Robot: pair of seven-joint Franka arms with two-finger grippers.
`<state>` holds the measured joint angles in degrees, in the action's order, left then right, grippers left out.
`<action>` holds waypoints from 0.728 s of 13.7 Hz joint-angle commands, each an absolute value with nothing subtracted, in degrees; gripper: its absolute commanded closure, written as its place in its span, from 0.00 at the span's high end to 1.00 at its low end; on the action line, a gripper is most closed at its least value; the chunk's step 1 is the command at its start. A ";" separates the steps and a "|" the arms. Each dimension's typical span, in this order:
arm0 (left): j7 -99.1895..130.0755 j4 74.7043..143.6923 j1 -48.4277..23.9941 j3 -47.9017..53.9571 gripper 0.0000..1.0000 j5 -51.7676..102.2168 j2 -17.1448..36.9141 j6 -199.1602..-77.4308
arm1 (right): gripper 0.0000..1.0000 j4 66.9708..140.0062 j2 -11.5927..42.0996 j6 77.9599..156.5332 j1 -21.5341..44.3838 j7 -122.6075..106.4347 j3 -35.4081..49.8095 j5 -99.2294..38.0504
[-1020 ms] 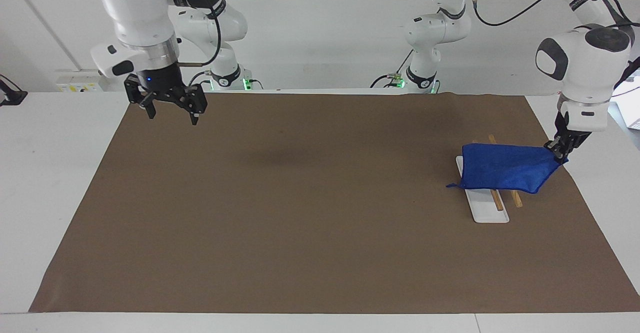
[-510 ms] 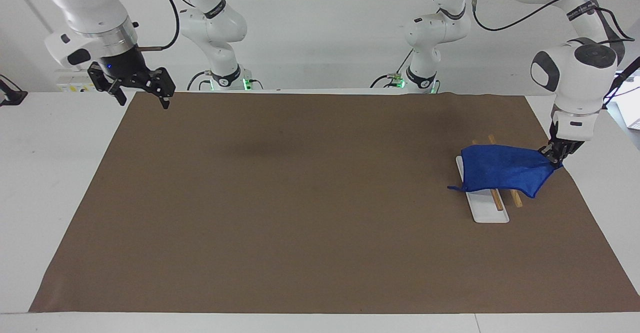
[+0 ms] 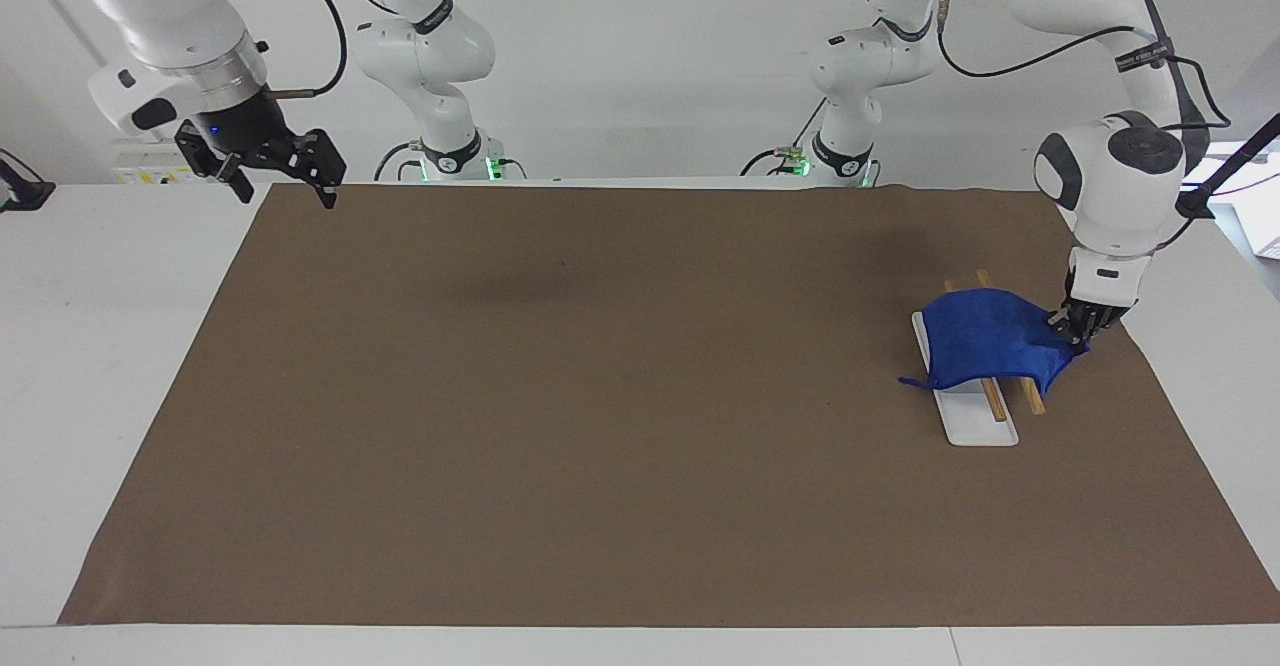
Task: Right arm passes towel to left arm to hang
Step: 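Lower the towel over the white rack with the left gripper, then release the towel and withdraw the left gripper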
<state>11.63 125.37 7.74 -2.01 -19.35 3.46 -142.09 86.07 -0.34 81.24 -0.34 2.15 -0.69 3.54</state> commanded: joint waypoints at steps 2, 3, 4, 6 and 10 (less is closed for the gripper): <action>12.74 124.02 8.00 -2.29 1.00 -20.65 3.25 -142.65 | 1.00 88.16 -1.23 82.00 -0.18 1.05 -1.32 2.37; 12.66 122.53 8.43 -2.29 1.00 -20.65 3.16 -142.12 | 1.00 88.15 -1.23 81.91 -0.18 0.97 -1.32 2.37; 12.48 120.95 8.52 -2.29 1.00 -20.65 2.82 -140.64 | 1.00 88.15 -1.32 81.83 -0.18 0.97 -1.23 2.37; 12.39 115.17 9.23 -2.29 1.00 -20.48 2.55 -133.20 | 1.00 87.98 -1.32 81.65 -0.18 0.36 -1.23 2.29; 12.39 104.62 8.26 -1.50 1.00 -10.25 2.11 -115.97 | 1.00 88.24 -1.67 80.78 -0.18 -0.52 -1.23 2.11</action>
<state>11.95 109.16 8.64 -1.96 -15.68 1.87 -122.90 86.96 -0.45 81.13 -0.27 1.56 -0.80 3.38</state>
